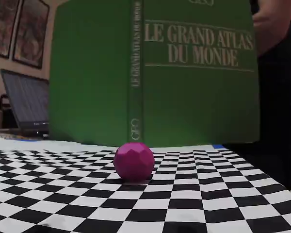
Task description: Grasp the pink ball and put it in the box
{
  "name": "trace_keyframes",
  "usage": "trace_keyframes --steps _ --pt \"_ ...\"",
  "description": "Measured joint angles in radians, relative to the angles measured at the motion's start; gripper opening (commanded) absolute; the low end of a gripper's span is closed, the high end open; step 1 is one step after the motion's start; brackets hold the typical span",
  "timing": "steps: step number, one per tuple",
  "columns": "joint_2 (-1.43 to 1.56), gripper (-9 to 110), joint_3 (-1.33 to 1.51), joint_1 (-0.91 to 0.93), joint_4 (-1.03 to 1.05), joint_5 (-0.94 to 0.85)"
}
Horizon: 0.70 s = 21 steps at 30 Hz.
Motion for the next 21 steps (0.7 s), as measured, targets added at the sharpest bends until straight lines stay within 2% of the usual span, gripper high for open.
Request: trace_keyframes --steps 10,21 --pt "-0.19 30 0.0 0.003 -0.179 0.0" --pt "-0.428 30 -0.074 0.003 -0.196 0.0"
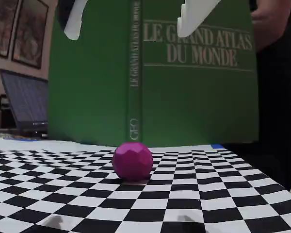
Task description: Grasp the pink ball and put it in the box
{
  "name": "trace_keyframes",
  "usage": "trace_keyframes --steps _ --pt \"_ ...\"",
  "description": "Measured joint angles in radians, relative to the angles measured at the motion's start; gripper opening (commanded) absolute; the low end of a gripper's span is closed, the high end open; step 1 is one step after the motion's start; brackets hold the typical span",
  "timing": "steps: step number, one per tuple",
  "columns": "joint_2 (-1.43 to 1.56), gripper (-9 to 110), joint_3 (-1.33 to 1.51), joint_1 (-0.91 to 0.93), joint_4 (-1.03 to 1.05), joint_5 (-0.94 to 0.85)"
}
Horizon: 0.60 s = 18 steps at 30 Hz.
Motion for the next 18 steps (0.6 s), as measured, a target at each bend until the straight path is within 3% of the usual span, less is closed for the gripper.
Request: trace_keyframes --steps 18 --pt "-0.374 30 -0.19 -0.003 -0.02 0.0"
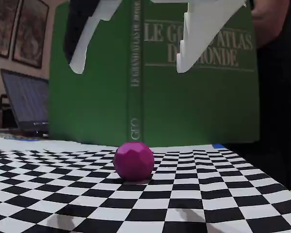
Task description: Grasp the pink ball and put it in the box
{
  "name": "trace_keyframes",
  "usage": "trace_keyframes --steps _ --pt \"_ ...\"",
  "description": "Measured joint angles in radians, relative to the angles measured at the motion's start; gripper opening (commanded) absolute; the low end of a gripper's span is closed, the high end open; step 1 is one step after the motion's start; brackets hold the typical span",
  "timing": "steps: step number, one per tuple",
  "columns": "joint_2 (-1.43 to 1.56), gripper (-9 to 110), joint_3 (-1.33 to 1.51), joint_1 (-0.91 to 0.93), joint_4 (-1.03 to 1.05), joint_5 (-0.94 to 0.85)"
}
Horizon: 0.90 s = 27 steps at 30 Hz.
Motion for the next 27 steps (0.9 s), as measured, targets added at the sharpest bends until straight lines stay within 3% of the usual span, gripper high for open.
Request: trace_keyframes --steps 27 --pt "-0.371 30 -0.252 0.0 -0.006 0.0"
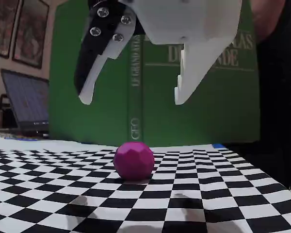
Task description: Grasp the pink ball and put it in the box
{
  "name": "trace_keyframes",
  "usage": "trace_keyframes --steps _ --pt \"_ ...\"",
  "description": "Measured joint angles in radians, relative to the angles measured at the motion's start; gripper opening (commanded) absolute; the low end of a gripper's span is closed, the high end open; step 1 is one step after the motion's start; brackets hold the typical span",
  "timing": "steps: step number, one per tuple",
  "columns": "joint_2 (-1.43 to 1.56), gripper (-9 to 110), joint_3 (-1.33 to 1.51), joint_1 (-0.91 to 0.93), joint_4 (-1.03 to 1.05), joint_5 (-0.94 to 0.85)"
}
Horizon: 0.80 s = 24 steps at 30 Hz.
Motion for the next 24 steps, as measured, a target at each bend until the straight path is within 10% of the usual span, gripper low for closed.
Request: trace_keyframes --steps 24 --pt "-0.347 30 -0.265 -0.026 -0.017 0.0"
